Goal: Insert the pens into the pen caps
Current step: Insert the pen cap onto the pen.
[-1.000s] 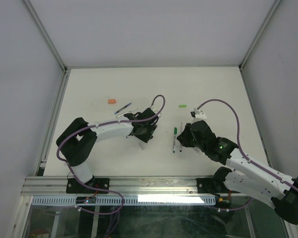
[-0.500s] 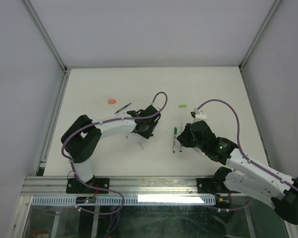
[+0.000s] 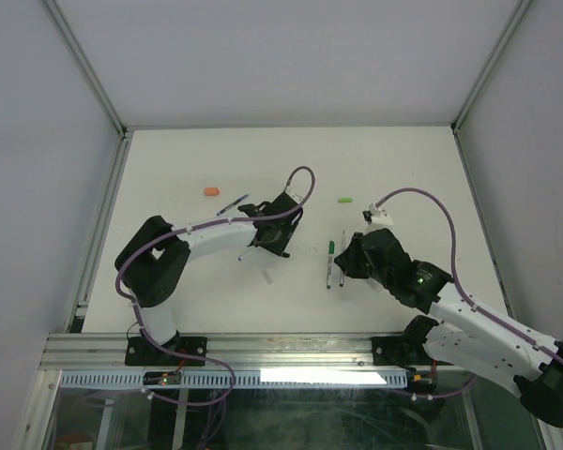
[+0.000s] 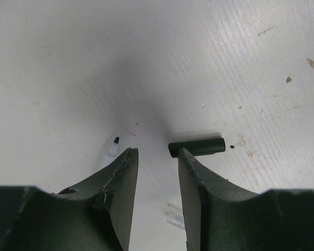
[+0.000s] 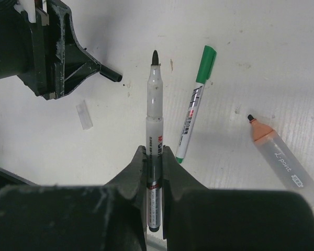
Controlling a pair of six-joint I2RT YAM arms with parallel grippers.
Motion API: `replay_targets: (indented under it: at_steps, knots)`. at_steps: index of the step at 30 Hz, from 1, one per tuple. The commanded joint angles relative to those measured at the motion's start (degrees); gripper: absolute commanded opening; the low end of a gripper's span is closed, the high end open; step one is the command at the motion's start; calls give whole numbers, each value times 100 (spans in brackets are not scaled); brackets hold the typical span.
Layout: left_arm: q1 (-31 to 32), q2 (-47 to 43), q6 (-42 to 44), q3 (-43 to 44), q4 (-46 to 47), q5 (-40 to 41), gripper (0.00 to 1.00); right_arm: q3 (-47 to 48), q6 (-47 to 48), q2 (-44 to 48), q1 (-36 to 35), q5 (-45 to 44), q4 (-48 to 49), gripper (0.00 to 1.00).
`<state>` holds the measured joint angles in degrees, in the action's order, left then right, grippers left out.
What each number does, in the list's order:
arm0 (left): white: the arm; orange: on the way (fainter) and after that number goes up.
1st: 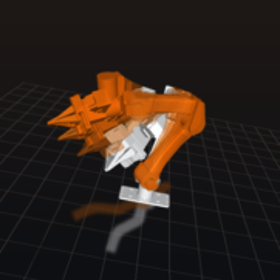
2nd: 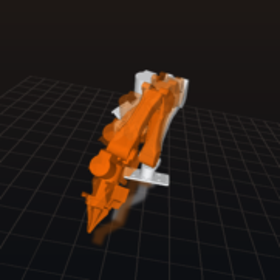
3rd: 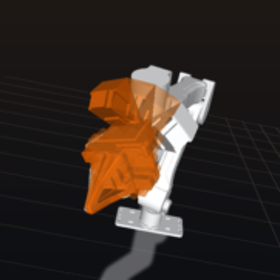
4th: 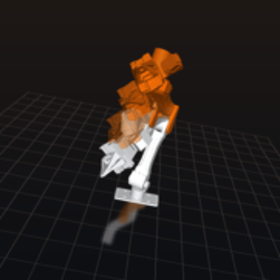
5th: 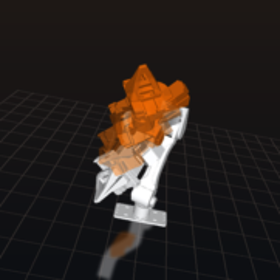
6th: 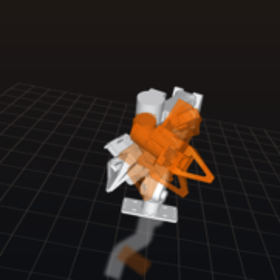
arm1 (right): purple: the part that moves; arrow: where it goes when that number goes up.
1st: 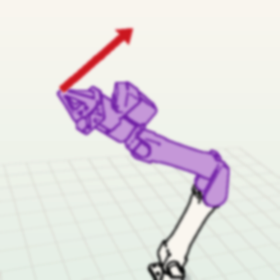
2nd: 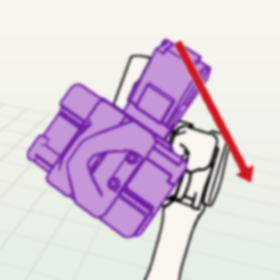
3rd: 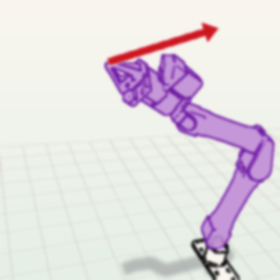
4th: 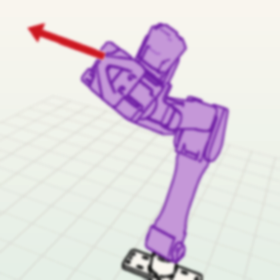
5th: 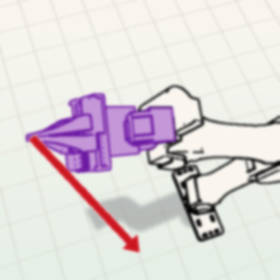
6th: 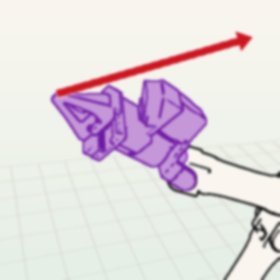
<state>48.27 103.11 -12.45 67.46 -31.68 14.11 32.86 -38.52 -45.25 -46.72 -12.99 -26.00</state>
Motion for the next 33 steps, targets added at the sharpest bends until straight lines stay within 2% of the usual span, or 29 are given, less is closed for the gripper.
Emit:
replay_targets:
  at_steps: [1,33]
  knots:
    - [-52,80,101,269,174,183,37,6,-65,53,14,-52,176,0]
    - [-105,316,211,930,364,147,35,40,-40,6,21,-91,156,0]
